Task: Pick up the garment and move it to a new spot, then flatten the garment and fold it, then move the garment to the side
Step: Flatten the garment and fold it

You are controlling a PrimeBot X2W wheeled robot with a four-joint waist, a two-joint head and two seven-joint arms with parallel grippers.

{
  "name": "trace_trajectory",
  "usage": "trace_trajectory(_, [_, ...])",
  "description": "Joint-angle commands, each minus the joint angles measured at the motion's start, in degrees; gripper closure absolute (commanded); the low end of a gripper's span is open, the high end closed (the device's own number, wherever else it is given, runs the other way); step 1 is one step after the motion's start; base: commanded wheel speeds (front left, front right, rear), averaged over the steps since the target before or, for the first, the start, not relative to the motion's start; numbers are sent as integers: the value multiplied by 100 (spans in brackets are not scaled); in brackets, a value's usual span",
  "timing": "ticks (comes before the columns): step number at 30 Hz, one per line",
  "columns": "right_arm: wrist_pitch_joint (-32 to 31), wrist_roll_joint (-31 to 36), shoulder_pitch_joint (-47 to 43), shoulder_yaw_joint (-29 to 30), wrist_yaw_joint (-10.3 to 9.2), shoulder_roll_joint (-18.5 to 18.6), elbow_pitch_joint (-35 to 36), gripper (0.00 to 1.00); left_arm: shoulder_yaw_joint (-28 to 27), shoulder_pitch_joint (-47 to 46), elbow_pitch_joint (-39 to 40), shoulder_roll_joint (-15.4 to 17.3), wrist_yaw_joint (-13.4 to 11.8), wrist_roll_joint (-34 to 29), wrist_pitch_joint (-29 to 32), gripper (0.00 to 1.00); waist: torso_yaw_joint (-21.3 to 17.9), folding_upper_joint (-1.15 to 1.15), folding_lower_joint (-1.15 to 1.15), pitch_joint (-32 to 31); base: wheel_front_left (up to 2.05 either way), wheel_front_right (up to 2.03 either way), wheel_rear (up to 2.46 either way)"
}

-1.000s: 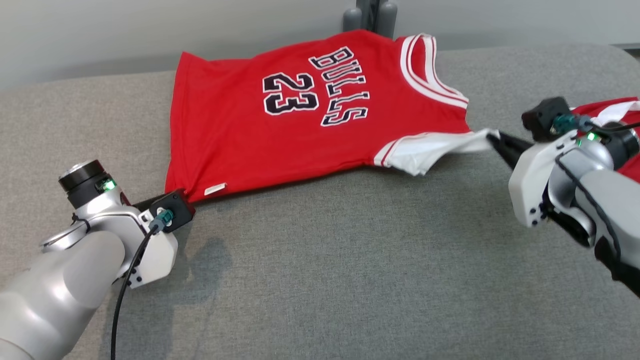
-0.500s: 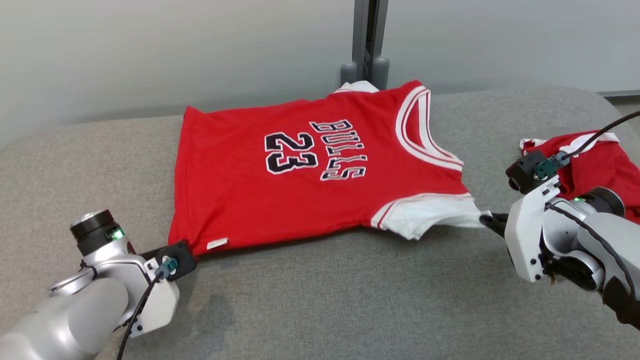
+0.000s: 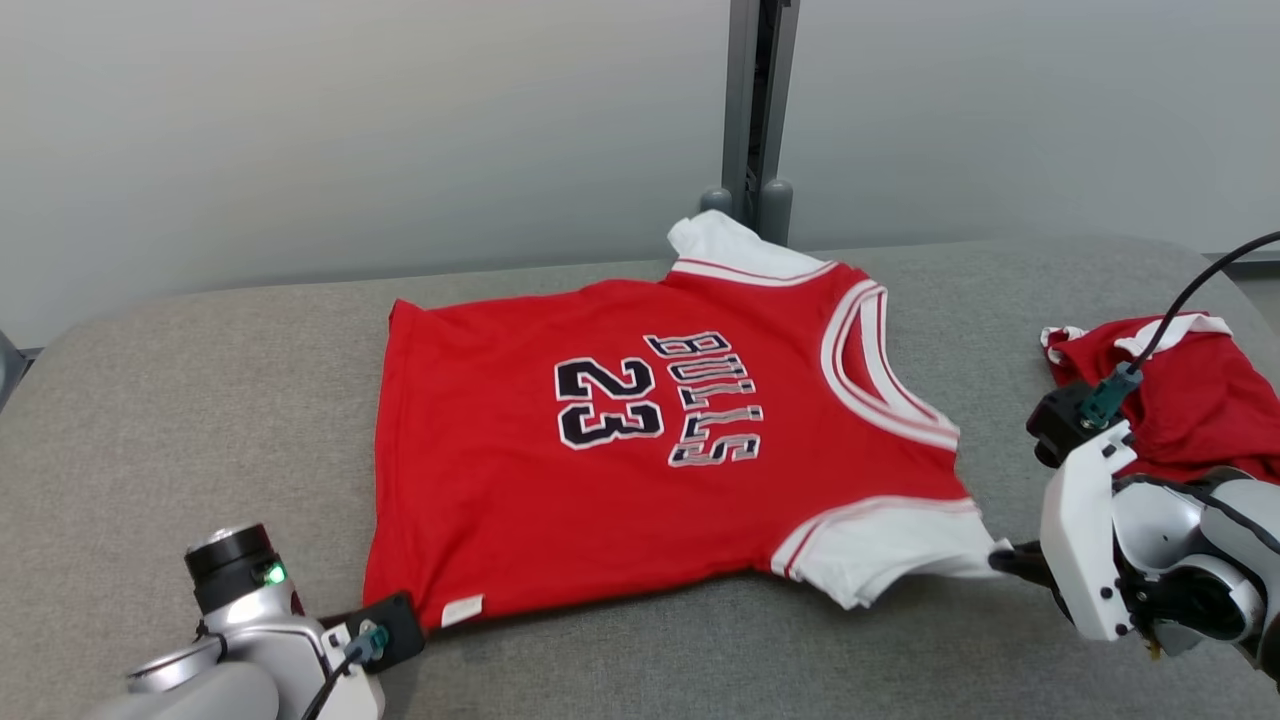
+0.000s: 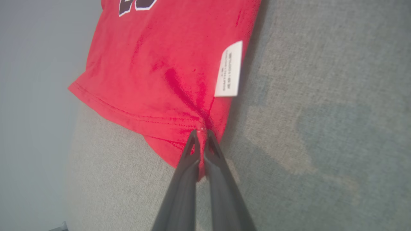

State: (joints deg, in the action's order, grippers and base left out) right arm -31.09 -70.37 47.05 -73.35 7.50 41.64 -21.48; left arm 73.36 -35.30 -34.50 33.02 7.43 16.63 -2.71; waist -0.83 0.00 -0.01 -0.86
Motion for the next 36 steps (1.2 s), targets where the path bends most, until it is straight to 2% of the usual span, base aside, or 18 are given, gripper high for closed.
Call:
trace_trajectory(1, [-61, -67, -87, -6, -1, 55, 28, 100, -6, 92, 83, 97, 2, 27, 64, 100, 17, 0, 1, -25, 0, 0, 0])
trace_trajectory(8, [-396, -475, -259, 48, -1, 371, 476, 100, -4, 361, 1480, 899, 2, 199, 786, 100, 85, 0, 1, -104, 0, 0, 0])
trace_trajectory(13, [-603, -553, -385, 50, -1, 601, 660, 100, -5, 447, 2156, 1250, 2, 298, 1113, 100, 168, 0, 1, -143, 0, 0, 0])
trace_trajectory(26, [-1179, -1233, -905, 296, -1, 1048, 1192, 100, -6, 851, 3134, 1781, 2, 363, 1472, 100, 258, 0, 1, -196, 0, 0, 0])
trace_trajectory(36, [-1581, -1722, -1276, 364, 0, 1337, 1815, 100, -6, 1117, 3416, 1876, 2, 266, 1557, 100, 227, 0, 1, -198, 0, 0, 0])
